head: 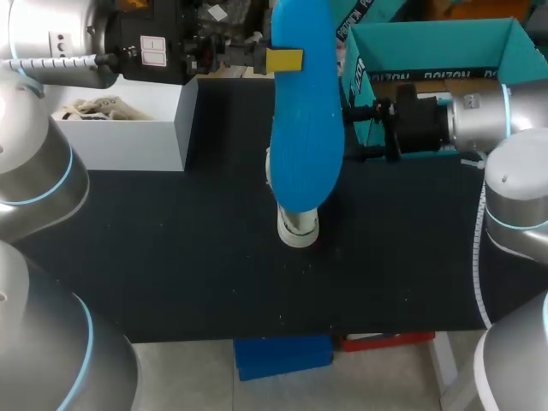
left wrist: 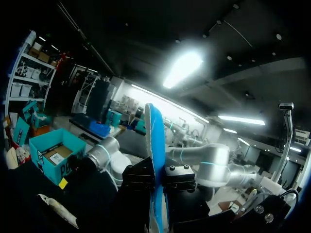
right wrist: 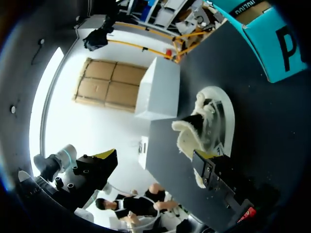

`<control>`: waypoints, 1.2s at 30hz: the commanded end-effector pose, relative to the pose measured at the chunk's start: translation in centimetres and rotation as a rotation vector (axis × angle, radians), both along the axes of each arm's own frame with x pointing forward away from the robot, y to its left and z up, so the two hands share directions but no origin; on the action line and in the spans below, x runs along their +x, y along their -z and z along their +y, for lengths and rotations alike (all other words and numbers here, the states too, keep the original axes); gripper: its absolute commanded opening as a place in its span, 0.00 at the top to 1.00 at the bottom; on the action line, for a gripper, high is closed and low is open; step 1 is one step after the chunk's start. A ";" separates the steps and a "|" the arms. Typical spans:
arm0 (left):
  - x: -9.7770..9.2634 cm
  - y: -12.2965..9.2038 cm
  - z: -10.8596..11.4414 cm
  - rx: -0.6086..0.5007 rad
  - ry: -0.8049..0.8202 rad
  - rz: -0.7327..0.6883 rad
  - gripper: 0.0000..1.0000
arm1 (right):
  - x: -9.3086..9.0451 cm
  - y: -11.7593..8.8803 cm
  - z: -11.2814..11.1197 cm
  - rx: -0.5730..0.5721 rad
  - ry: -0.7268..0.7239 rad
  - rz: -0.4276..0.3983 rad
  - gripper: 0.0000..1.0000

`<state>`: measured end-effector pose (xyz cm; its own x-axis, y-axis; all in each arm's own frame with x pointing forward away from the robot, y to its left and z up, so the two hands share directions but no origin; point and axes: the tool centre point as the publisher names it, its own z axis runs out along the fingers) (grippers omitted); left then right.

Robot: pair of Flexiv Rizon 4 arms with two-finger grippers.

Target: Take the shoe out of the shoebox, open the shoe tongue, remove and reinsert the insole, then place the shoe into the shoebox

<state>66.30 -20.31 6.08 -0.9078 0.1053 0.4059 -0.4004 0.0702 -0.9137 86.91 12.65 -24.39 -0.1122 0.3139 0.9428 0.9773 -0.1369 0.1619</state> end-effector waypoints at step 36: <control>0.7 12.5 -3.6 0.222 -0.033 -0.849 1.00 | -0.7 0.5 -0.3 0.138 -0.008 0.006 0.00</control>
